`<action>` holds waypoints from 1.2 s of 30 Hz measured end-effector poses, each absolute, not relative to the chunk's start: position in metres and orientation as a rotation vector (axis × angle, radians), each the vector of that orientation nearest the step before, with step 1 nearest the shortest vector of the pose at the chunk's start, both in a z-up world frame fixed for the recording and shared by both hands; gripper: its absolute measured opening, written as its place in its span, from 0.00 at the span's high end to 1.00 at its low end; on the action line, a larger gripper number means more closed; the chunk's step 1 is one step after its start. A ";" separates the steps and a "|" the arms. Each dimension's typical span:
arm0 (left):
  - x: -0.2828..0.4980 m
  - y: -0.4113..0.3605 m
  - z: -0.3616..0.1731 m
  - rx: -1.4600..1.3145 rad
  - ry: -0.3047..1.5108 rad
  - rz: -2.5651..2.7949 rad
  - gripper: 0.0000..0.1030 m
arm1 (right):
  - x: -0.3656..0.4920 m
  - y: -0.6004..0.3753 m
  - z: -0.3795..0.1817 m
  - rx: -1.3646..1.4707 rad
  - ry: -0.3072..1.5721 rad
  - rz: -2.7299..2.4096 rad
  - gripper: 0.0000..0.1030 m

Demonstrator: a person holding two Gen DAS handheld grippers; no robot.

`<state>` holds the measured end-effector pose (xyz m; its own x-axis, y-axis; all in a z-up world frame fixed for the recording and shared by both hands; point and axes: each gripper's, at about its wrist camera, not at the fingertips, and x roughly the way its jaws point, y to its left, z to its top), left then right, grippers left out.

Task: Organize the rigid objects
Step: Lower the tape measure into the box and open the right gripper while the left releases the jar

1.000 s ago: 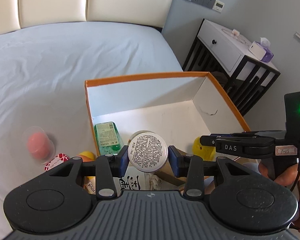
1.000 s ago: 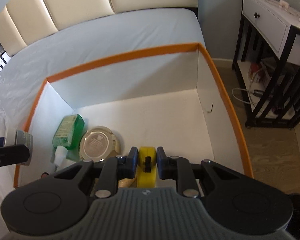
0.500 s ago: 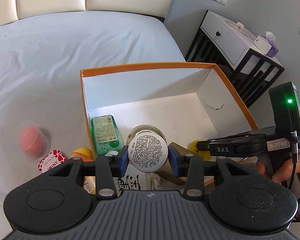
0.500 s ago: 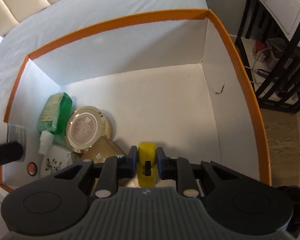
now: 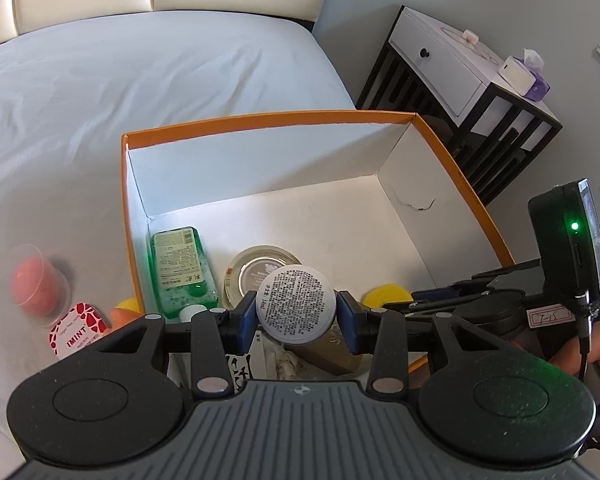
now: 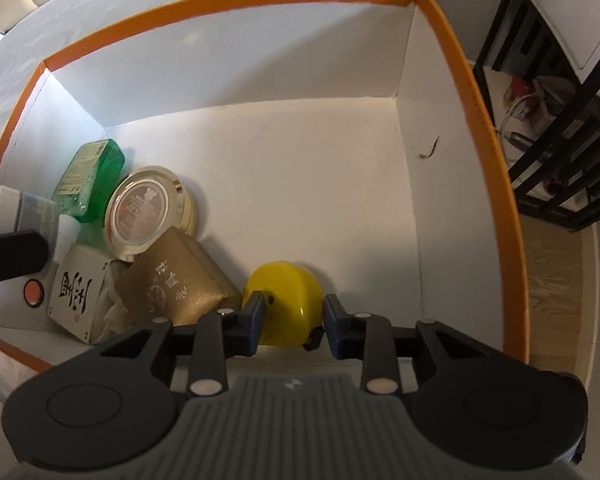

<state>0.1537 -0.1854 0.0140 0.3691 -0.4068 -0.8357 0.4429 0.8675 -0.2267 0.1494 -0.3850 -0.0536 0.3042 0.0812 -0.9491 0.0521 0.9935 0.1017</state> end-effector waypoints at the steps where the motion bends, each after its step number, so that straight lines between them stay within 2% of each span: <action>1: 0.154 -0.186 0.013 0.039 1.064 -0.543 0.54 | 0.149 -0.385 -0.053 0.127 1.256 0.020 0.70; 5: 0.155 -0.190 0.012 0.044 1.071 -0.540 0.54 | 0.143 -0.392 -0.047 0.175 1.184 -0.033 0.70; 7: 0.157 -0.192 0.012 0.046 1.072 -0.541 0.54 | 0.136 -0.395 -0.041 0.204 1.099 -0.052 0.64; 11: 0.160 -0.203 0.010 0.045 1.078 -0.554 0.54 | 0.122 -0.403 -0.033 0.277 0.977 -0.084 0.61; 22: 0.176 -0.250 -0.007 0.072 1.115 -0.587 0.55 | 0.107 -0.412 -0.024 0.351 0.805 -0.145 0.65; 28: 0.189 -0.262 -0.023 0.069 1.161 -0.586 0.55 | 0.102 -0.426 -0.025 0.453 0.749 -0.135 0.72; 32: 0.195 -0.265 -0.038 0.056 1.232 -0.585 0.55 | 0.104 -0.426 -0.026 0.448 0.756 -0.141 0.77; 36: 0.199 -0.265 -0.048 0.042 1.261 -0.587 0.55 | 0.106 -0.428 -0.028 0.471 0.762 -0.128 0.76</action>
